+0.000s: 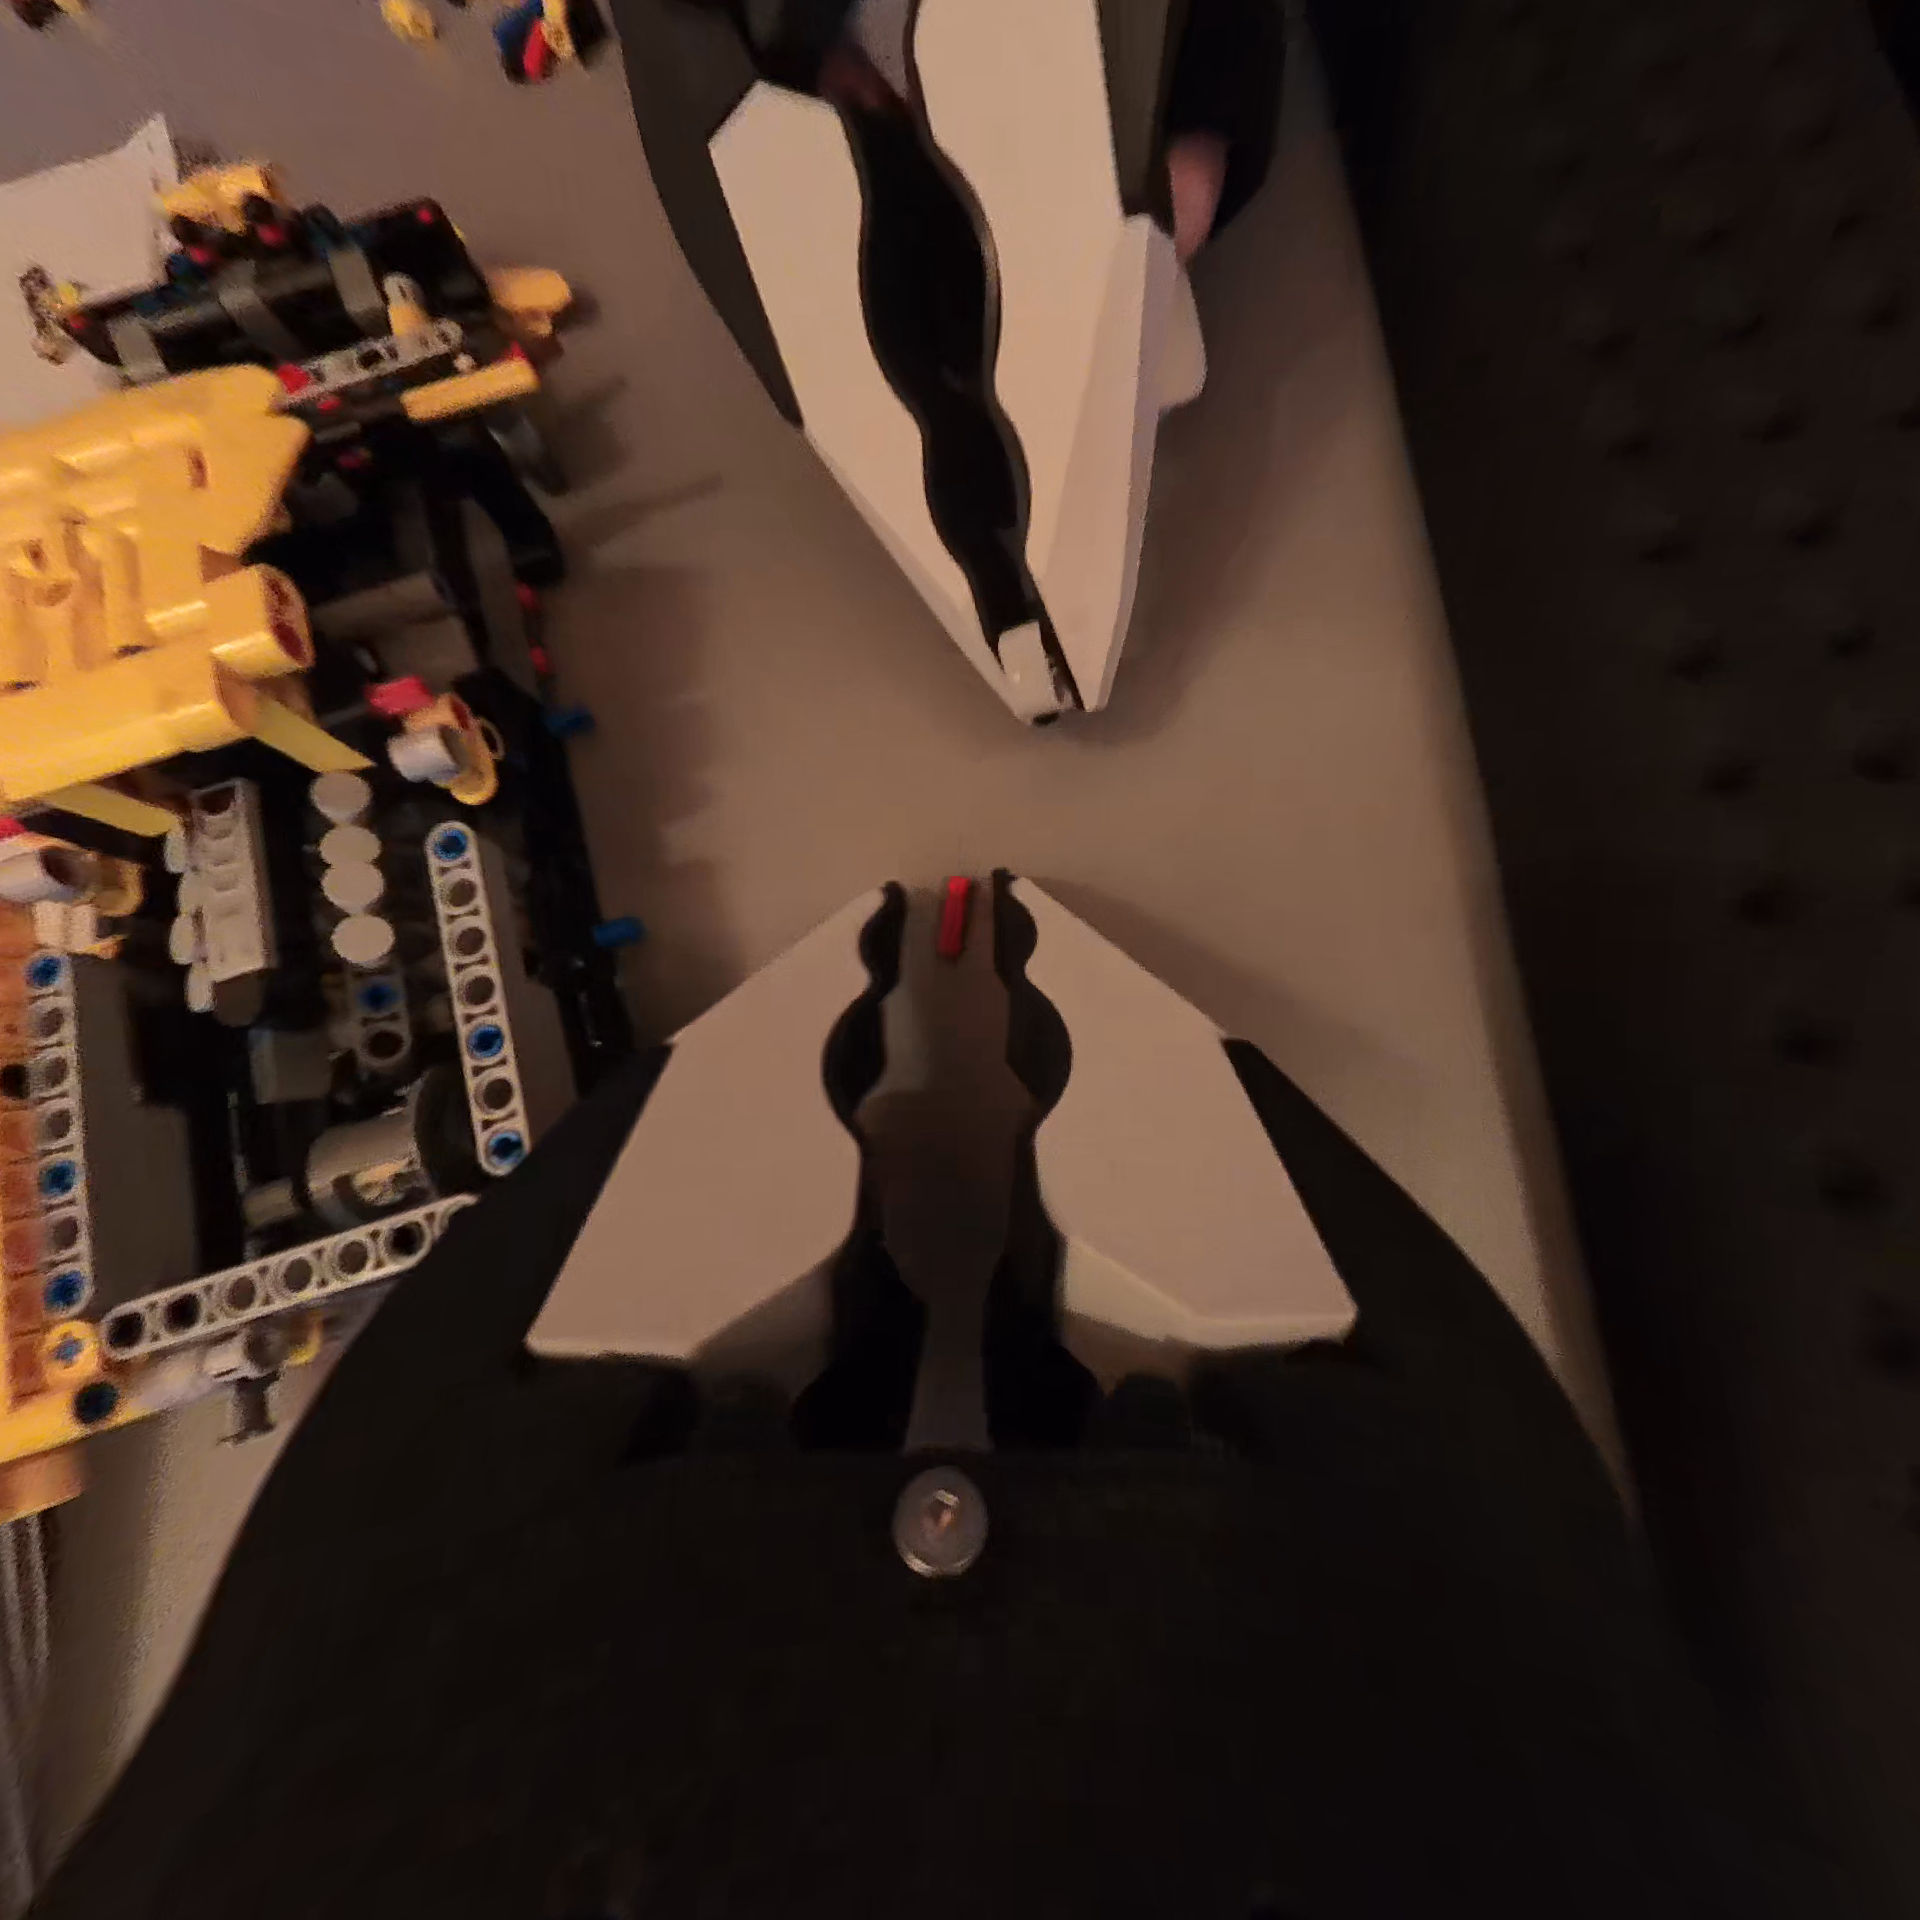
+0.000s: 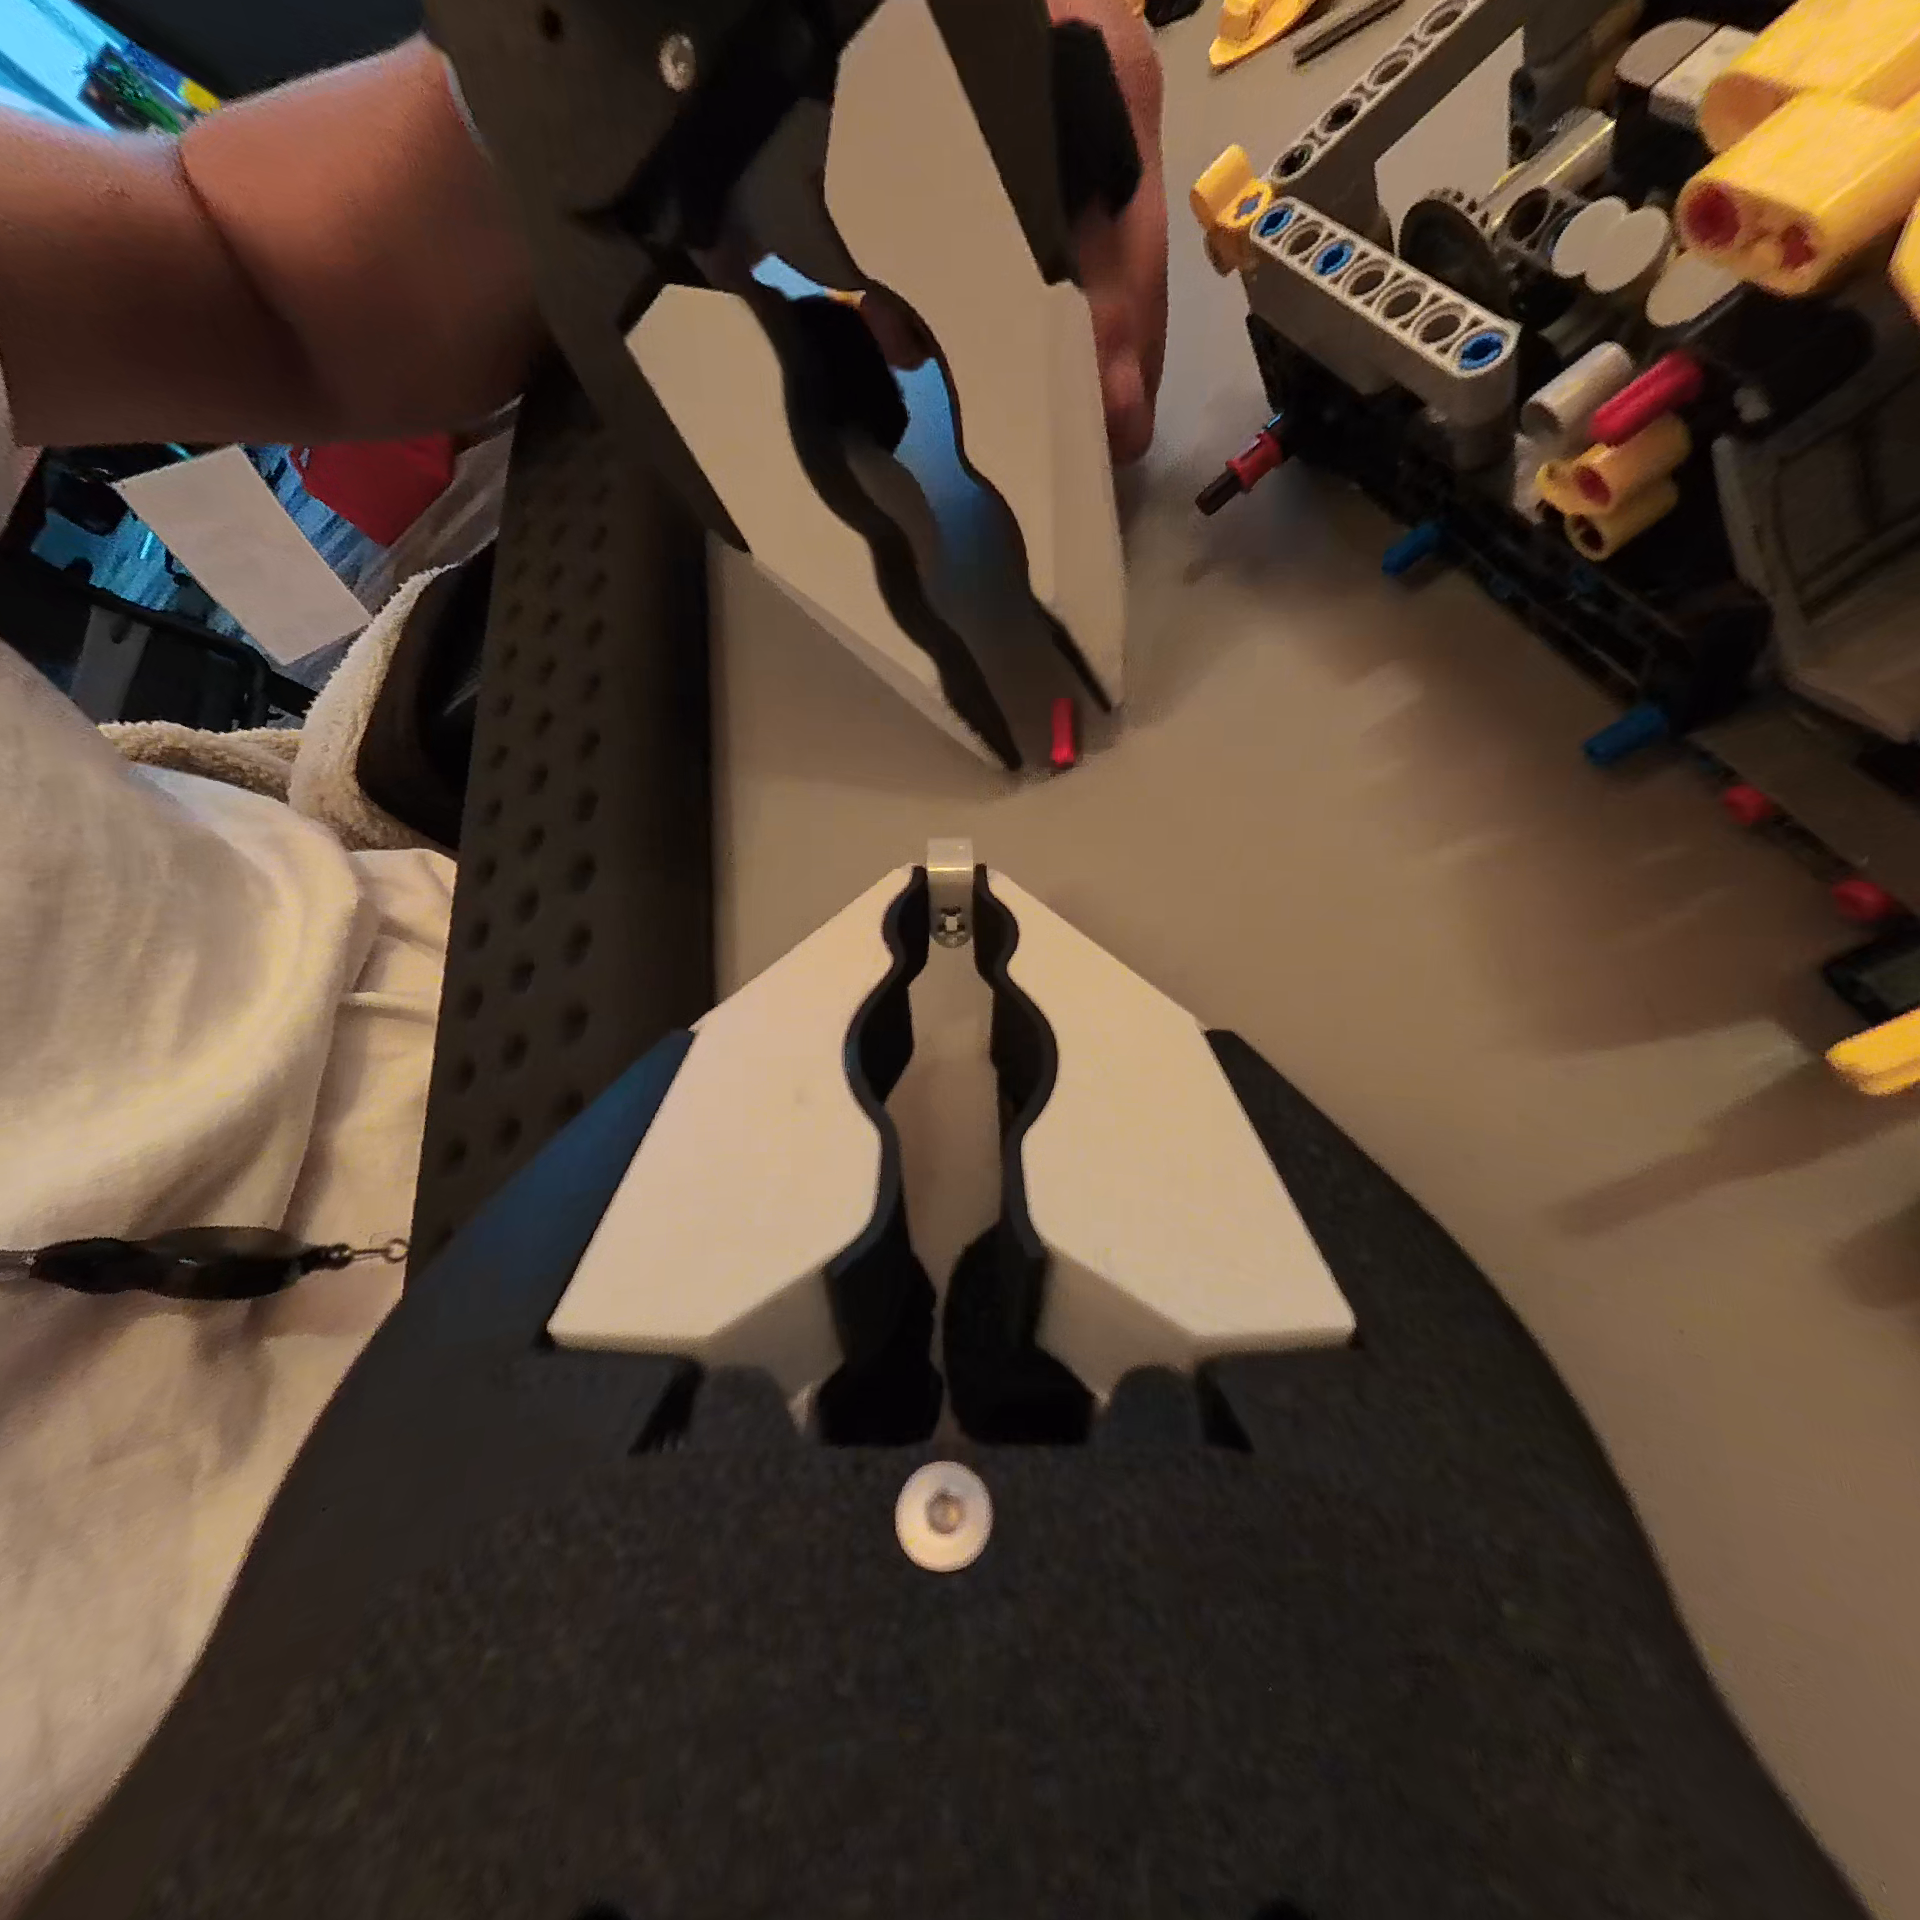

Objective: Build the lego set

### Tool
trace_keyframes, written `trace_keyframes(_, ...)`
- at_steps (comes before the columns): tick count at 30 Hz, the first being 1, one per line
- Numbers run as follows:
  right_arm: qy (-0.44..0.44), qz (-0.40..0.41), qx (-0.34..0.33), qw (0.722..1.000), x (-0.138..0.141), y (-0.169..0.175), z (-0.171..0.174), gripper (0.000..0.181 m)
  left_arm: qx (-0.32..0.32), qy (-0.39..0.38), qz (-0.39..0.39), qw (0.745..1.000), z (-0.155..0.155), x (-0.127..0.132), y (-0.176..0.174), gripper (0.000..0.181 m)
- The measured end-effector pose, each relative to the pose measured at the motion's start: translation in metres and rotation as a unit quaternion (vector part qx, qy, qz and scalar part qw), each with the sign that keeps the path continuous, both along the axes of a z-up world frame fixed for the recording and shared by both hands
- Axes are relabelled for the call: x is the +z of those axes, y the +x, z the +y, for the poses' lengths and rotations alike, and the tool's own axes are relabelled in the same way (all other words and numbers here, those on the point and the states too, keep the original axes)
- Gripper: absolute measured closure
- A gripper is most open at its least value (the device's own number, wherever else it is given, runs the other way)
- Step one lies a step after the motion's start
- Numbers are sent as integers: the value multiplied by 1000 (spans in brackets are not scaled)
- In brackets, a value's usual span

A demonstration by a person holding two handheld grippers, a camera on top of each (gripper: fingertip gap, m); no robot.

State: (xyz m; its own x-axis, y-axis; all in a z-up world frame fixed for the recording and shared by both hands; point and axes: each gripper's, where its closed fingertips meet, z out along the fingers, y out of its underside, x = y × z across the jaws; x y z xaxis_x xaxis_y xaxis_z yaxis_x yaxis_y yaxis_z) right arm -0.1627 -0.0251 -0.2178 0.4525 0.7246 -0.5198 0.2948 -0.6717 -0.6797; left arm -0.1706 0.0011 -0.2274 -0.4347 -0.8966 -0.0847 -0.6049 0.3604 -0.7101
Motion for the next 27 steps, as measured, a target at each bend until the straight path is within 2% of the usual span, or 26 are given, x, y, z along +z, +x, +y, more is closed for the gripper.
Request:
trace_keyframes(5,4,11,-9,1000,3,1,3,175,5,3,21,1000,-1,-4,-3,173)
trace_keyframes(8,29,30,-44,998,13,4,16,175,23,24,7,999,2,-1,-1,177)
trace_keyframes(9,37,46,-54,997,19,3,19,175,36,14,-24,999,0,9,4,178)
trace_keyframes(11,45,83,-66,993,32,3,22,175,66,-54,-120,989,-6,46,14,178)
trace_keyframes(14,51,154,-92,983,55,8,29,175,99,-168,-253,947,-8,99,15,178)
trace_keyframes(16,72,231,-88,966,84,9,28,175,120,-233,-295,919,-3,117,11,178)
trace_keyframes(17,86,264,-88,957,97,9,27,175,117,-247,-299,914,-4,121,10,178)
trace_keyframes(19,122,271,-88,951,108,6,27,175,103,-250,-302,914,-10,123,11,178)
trace_keyframes(27,112,288,-68,949,111,3,21,175,92,-245,-287,921,-14,118,13,178)
